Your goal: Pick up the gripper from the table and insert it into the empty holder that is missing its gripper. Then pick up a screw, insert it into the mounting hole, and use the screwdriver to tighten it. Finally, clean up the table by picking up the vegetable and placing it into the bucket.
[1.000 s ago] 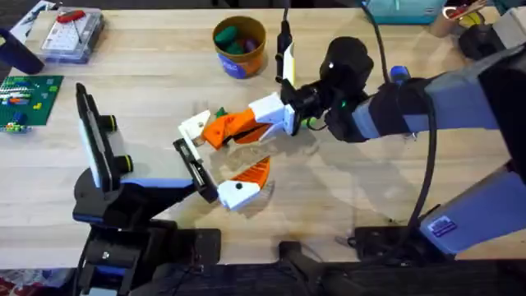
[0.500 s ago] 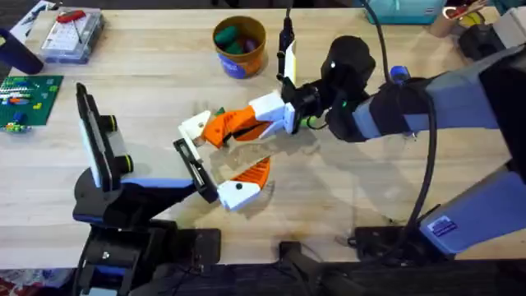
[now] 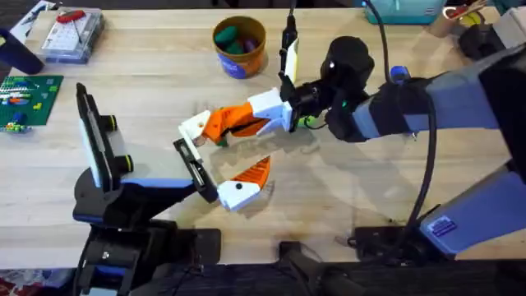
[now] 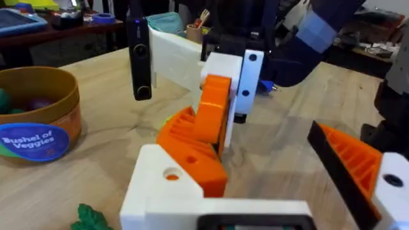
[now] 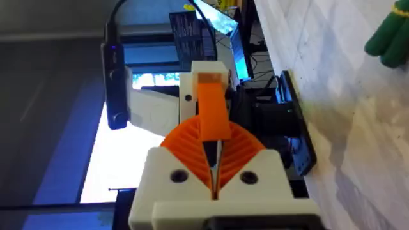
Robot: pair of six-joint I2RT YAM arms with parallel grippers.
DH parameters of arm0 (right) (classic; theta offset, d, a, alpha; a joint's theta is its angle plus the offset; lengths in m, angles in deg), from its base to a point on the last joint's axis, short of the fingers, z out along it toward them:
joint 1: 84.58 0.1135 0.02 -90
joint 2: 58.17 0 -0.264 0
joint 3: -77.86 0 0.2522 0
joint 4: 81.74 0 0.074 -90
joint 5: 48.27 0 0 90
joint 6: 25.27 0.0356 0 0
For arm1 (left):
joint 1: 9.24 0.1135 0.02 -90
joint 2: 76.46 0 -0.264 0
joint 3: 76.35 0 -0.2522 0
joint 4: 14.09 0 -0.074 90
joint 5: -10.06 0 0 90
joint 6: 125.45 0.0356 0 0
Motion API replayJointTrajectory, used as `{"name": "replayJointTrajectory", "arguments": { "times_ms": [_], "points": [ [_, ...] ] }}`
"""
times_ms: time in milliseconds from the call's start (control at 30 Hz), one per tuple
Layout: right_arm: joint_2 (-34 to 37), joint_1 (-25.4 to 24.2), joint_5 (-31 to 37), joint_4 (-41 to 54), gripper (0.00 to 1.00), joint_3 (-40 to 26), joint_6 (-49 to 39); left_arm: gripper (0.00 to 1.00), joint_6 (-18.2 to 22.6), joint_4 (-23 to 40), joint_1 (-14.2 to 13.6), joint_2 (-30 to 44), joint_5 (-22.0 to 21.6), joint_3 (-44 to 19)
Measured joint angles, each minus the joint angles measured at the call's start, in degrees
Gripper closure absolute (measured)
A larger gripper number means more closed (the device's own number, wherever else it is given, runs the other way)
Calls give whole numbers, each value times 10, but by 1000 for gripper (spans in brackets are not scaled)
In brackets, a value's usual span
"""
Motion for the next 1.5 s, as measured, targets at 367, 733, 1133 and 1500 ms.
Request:
{"name": "replayJointTrajectory", "arguments": {
  "times_ms": [367, 733, 1133, 1500],
  "points": [
    [0, 9, 32, 49, 983, 0, -34, 10, -4, 5, 1, 0, -9, 0],
    [0, 13, 45, 49, 983, 0, -43, 10, -9, 5, 1, 0, -18, 0],
    [0, 15, 51, 38, 983, 0, -9, 10, -9, 4, 1, 0, -22, 0],
    [0, 20, 73, 38, 983, 0, -26, 10, -9, 4, 1, 0, -37, 0]
  ]
}}
